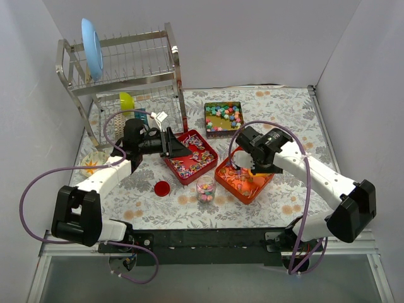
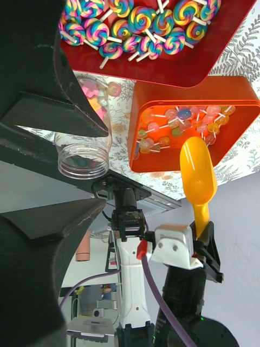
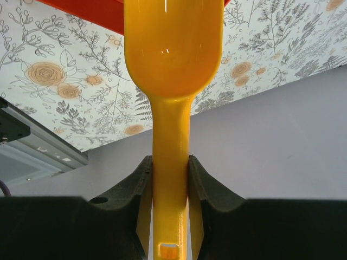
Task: Pack the candies
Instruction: Scoop the fake candies from the storage box.
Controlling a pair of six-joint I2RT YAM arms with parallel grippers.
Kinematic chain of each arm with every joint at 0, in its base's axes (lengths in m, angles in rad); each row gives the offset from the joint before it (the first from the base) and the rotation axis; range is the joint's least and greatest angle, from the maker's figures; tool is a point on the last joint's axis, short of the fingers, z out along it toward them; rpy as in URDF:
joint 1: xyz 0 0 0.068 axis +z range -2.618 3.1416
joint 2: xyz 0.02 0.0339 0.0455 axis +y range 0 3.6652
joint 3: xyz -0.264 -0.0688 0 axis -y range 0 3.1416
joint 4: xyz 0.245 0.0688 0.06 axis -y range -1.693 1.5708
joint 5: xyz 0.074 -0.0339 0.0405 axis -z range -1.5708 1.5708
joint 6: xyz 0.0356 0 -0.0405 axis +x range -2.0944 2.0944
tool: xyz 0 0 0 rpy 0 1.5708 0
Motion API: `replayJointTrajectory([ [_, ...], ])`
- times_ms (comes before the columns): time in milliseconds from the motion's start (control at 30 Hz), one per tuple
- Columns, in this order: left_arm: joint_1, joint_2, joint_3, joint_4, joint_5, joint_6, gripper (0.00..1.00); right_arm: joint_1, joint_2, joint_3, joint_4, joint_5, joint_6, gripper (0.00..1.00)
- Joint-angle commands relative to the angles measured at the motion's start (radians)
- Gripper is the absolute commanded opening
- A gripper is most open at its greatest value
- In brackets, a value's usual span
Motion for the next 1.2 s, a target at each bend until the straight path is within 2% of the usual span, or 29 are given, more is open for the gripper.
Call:
replayJointTrajectory([
  [0,0.005,-0.046,-0.024,-0.008,-0.02,0.028,0.49,-0.02,0.001,-0.039,0.001,0.049,-0.05,0.01],
  [300,0.008,-0.052,-0.041,-0.005,-0.022,0.03,0.49,-0.092,0.052,-0.069,0.001,0.043,-0.076,0.01],
  [600,0.006,-0.038,-0.039,0.003,-0.023,0.027,0.49,-0.101,0.133,-0.073,0.002,-0.015,-0.044,0.01],
  [900,0.015,-0.026,-0.055,0.034,-0.026,0.01,0.49,-0.103,0.187,-0.006,0.001,0.067,-0.079,0.01],
  [1167,0.032,-0.021,-0.046,0.029,-0.029,0.013,0.49,-0.093,0.372,0.14,-0.002,0.052,0.051,0.01],
])
